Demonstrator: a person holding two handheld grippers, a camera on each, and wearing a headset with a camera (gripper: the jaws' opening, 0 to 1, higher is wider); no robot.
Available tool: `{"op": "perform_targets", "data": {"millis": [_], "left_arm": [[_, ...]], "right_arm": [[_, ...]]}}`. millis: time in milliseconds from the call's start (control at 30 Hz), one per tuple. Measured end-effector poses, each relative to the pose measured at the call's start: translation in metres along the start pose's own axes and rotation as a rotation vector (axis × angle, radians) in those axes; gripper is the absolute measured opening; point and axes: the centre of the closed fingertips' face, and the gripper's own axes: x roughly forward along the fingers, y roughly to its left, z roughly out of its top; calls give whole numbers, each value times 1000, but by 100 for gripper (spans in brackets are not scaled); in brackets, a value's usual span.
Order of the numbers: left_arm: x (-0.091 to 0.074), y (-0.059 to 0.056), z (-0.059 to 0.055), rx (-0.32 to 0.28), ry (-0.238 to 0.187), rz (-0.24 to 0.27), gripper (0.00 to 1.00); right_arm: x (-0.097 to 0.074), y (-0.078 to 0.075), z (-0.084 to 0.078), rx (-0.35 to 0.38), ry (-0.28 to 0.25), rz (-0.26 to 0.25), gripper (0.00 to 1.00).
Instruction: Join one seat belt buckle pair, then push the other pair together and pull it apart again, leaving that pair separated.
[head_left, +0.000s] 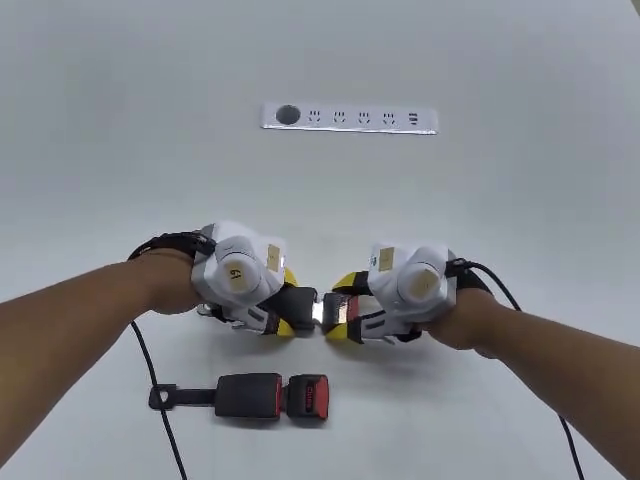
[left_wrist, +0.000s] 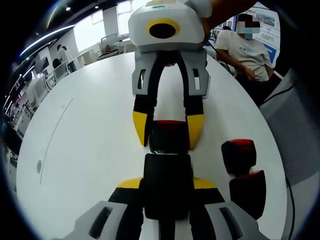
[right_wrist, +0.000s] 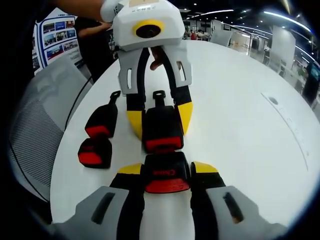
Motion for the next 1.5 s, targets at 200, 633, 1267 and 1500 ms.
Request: {"op": "perform_targets", "data": {"millis": [200, 633, 1267, 1500], "left_arm": [[-1, -1, 0, -4, -5, 1, 36], [-1, -1, -1, -11, -2, 4, 36], [-6, 1, -2, -33, -38, 22, 38], [-7, -1, 0, -28, -37, 16, 38]], "right_arm": [[0, -1, 0, -2, -4, 3, 33], [1, 1, 3, -9, -2, 3, 34], [-2, -1, 1, -6, -19, 0, 34], [-3, 0, -3, -4, -24, 1, 34]]}}
